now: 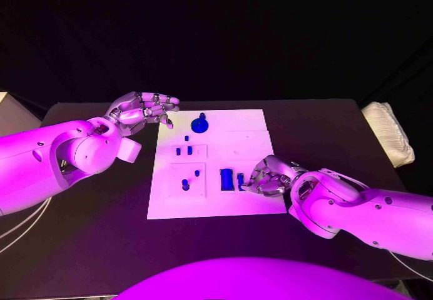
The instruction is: Assemble the parts on the task board
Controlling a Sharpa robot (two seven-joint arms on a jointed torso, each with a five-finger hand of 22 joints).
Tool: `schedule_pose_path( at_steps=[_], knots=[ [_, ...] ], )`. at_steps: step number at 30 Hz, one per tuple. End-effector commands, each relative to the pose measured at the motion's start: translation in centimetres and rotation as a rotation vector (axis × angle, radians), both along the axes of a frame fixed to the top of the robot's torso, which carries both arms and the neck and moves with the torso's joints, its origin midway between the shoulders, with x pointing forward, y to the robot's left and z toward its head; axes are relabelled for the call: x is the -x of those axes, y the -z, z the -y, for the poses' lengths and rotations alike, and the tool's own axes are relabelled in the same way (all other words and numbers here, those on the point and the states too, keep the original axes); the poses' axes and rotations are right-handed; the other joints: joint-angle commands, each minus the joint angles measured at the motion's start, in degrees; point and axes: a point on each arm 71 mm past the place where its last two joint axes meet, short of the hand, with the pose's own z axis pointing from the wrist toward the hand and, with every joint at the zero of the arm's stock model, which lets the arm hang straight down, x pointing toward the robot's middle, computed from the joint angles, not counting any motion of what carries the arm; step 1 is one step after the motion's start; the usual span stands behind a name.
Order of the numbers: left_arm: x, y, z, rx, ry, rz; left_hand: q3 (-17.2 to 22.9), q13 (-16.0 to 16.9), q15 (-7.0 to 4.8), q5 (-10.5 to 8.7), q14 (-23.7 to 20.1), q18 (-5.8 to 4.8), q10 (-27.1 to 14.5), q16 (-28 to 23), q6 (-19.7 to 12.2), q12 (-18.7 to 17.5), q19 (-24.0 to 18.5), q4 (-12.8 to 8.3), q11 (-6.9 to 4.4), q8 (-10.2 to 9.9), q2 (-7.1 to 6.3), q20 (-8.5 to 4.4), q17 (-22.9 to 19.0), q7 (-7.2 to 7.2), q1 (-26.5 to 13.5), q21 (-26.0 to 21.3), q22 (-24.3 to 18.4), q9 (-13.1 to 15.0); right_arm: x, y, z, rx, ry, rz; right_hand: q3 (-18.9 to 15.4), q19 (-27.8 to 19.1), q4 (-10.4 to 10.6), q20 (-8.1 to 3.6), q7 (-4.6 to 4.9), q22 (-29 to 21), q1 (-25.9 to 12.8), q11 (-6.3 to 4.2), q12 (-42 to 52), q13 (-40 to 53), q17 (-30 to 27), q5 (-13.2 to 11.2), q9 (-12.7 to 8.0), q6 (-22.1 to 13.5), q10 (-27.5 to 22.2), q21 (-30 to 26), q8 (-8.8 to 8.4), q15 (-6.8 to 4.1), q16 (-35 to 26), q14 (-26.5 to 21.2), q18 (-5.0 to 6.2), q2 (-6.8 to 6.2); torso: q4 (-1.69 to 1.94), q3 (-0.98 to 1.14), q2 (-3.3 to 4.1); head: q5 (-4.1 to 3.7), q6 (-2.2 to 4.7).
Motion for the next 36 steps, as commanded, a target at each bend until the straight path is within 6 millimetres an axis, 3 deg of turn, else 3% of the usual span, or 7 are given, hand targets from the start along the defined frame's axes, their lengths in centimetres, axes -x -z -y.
schedule_pose_path(
  at_steps=[1, 22, 31, 36],
  knots=[
    [0.1, -0.1, 0.2, 0.006, 0.02, 0.005, 0.1, -0.1, 0.1, 0.3, -0.5, 0.8, -0.3, 0.3, -0.4, 0.3, 0.4, 0.3, 0.05, -0.1, 0.55, 0.11, -0.1, 0.87, -0.2, -0.2, 0.0, -0.1, 0.1, 0.2, -0.2, 0.017, -0.034, -0.004, 0.0, 4.1, -0.3, -0.25, -0.02, 11.7, 0.6, 0.0, -0.4, 13.8, 14.3, -0.3, -0.1, -0.4, 4.7, -0.3, -0.04, -0.04, -0.2, 5.9, -0.81, -0.05, 0.06, -0.04, 0.0, 0.0, 0.01],
    [0.1, -0.1, 0.2, 0.006, 0.02, 0.005, 0.1, -0.1, 0.1, 0.3, -0.5, 0.8, -0.3, 0.3, -0.4, 0.3, 0.4, 0.3, 0.05, -0.1, 0.55, 0.11, -0.1, 0.87, -0.2, -0.2, 0.0, -0.1, -0.6, 0.2, -0.6, 0.037, -0.003, 0.042, 1.2, 4.1, -0.5, -0.34, -0.22, 11.8, 2.0, -0.17, -0.2, 13.9, 14.4, 1.1, -0.2, -0.1, 4.8, -0.1, -0.09, -0.17, -0.2, 5.9, -0.84, 1.27, 0.01, -0.02, -0.05, -0.02, 0.01],
    [0.0, -0.1, 0.2, 0.007, 0.02, 0.007, 0.1, -0.1, 0.1, 0.3, -0.5, 0.8, -0.3, 0.3, -0.4, 0.3, 0.4, 0.3, 0.05, -0.1, 0.55, 0.11, -0.1, 0.87, -0.2, -0.2, 0.0, -0.1, -0.6, 0.0, -0.4, -0.003, 0.0, 0.072, 1.2, 4.1, -0.6, -0.37, -0.14, 11.7, 2.1, -0.15, -0.5, 13.8, 14.2, 1.3, -0.3, -0.1, 4.7, -0.4, -0.14, -0.18, -0.3, 5.9, -0.8, 0.76, -0.09, -0.04, -0.18, 0.1, 0.01],
    [-0.2, 0.0, 0.0, 0.007, 0.011, 0.009, 0.1, -0.1, 0.11, 0.3, -0.5, 0.8, -0.4, 0.3, -0.4, 0.4, 0.4, 0.4, 0.05, -0.1, 0.61, 0.12, -0.1, 0.88, -0.2, -0.3, -0.1, -0.1, -0.8, -0.9, 0.1, -0.165, 0.006, 0.115, 0.1, 3.5, 0.5, -0.1, 0.69, 10.8, 0.7, 0.53, -2.6, 13.1, 12.6, 1.0, -0.7, -1.7, 3.9, -3.2, -1.15, 0.29, -1.2, 5.5, -0.3, -0.03, -0.24, -0.13, -0.43, 0.16, 0.01]
  ],
)
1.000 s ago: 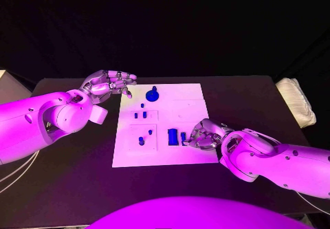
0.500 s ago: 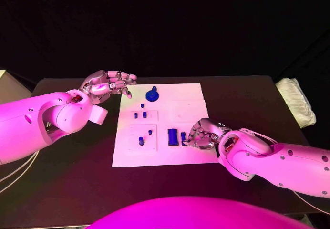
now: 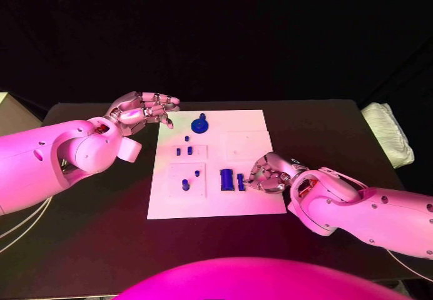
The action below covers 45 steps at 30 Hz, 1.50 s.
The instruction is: Assemble the parts on the task board
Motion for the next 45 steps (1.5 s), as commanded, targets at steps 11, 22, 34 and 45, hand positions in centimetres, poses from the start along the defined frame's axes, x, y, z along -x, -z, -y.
schedule_pose_path(
  at_steps=[11, 22, 34, 45],
  knots=[
    [-1.5, 0.9, -0.1, 0.045, -0.08, 0.05, 0.1, -0.2, 0.17, 0.11, -3.8, 0.73, -0.2, -4.5, -0.2, 1.4, -1.8, 1.3, -0.14, 0.4, 0.56, 0.52, -2.3, 0.4, 0.0, -4.7, -2.6, 0.1, -5.5, -3.1, 3.0, -0.526, 0.058, 0.091, 1.5, -5.0, -1.1, 2.37, 3.55, -1.8, 4.6, 3.43, -24.4, 3.7, -1.8, 2.0, -1.6, -6.5, -7.5, -32.9, -4.55, 2.67, -11.5, 0.5, 4.6, 0.39, -1.04, -0.85, -2.71, 0.67, 1.73],
    [-4.1, 2.2, -0.3, 0.105, -0.209, 0.1, 1.0, -5.7, 2.89, -0.52, -3.5, 0.69, 7.9, -38.3, 1.5, -14.8, -3.0, 3.4, 0.85, 0.5, -0.19, 4.36, -13.7, -2.1, 1.1, -28.5, -18.3, -0.7, -12.9, -3.6, 7.5, -0.771, 0.175, -0.007, 11.1, -27.2, -5.0, 10.29, 7.24, -40.6, 9.4, 8.76, -75.5, -47.3, -42.3, -1.5, -3.8, -10.9, -23.5, -75.7, -7.82, 10.2, -65.8, -27.4, 8.03, -3.93, -0.77, -0.91, -4.99, 1.65, 5.53],
    [-3.6, 3.0, 1.1, 0.055, -0.212, 0.066, -29.0, -9.3, -5.24, -13.51, -50.9, -9.72, -48.1, -66.0, -46.3, -29.5, -49.7, -4.9, -9.02, -13.7, 11.57, -10.34, -26.8, -11.76, -36.8, -47.8, -31.7, -18.4, -12.4, -3.7, 6.8, -0.737, 0.253, 0.066, -19.7, -84.1, -12.9, -1.35, -3.1, -74.9, -66.7, 1.51, -85.3, -74.9, -74.9, -7.5, -22.0, -60.1, -84.1, -79.4, -26.71, 5.01, -89.0, -83.9, -2.61, 11.56, -0.47, -0.36, -5.26, 1.19, 7.61],
    [-0.4, 4.0, 5.0, 0.031, -0.359, 0.058, -29.0, -9.3, -5.24, -13.51, -50.9, -9.72, -48.1, -66.0, -46.3, -29.5, -49.7, -4.9, -9.02, -13.7, 11.57, -10.34, -26.8, -11.76, -77.4, -47.8, -31.7, -18.4, -8.7, -4.3, 2.7, -1.009, 0.386, 0.074, -19.7, -84.1, -12.9, -1.35, -3.1, -74.9, -66.7, 1.51, -85.3, -74.9, -74.9, -7.5, -22.0, -60.1, -84.1, -79.4, -26.71, 5.01, -89.0, -83.9, -2.61, 11.56, 0.74, 1.19, -7.26, 0.07, 14.48]
  ],
)
